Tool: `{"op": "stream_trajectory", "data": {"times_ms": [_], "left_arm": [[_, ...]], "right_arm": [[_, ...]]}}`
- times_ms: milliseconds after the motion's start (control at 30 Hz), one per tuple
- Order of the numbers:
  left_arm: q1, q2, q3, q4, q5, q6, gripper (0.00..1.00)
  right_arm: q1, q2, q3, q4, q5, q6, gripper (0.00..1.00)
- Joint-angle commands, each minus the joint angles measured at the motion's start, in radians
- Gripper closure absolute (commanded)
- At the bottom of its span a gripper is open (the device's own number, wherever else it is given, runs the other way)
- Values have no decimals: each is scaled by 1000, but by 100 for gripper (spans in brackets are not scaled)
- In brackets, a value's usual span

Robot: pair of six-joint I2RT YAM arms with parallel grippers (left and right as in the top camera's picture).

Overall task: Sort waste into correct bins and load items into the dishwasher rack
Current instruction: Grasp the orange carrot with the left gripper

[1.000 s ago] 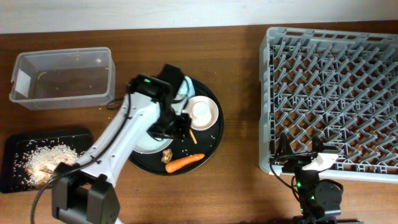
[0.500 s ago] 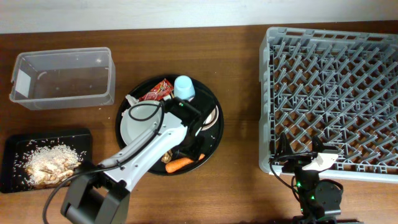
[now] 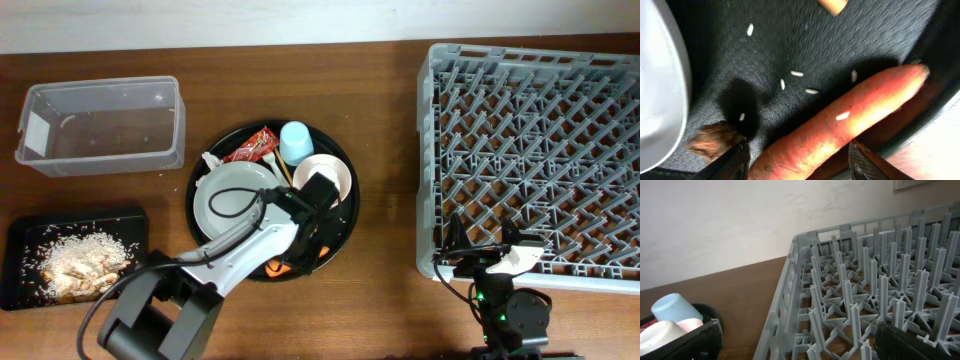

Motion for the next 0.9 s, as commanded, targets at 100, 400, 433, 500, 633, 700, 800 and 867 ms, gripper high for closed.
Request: {"op": "stream_trajectory", "data": {"times_ms": [100,400,433,500,633,700,800,867], "left_arm": [[-3,4,-49,53,-11,13,39],[-3,4,-49,77,-11,13,67],[-3,4,-49,77,-11,13,72],[-3,4,-49,76,-10,13,74],[-2,4,-31,51,45,13,84],[-2,3,-6,27,61,13,86],[-2,2,71,-55,62,12,92],[-2,2,122,-106,67,12,95]], "right_arm": [[-4,-8,-5,-8,-2,-10,1],[-4,-8,-5,-8,-2,-11,1],[-4,-8,-5,-8,-2,-11,1],[-4,-8,-5,-8,-2,-11,1],[-4,-8,-5,-8,-2,-10,1],[-4,-8,-5,-8,-2,-11,1],[-4,-8,-5,-8,-2,-11,1],[-4,-8,-5,-8,-2,-10,1]]}}
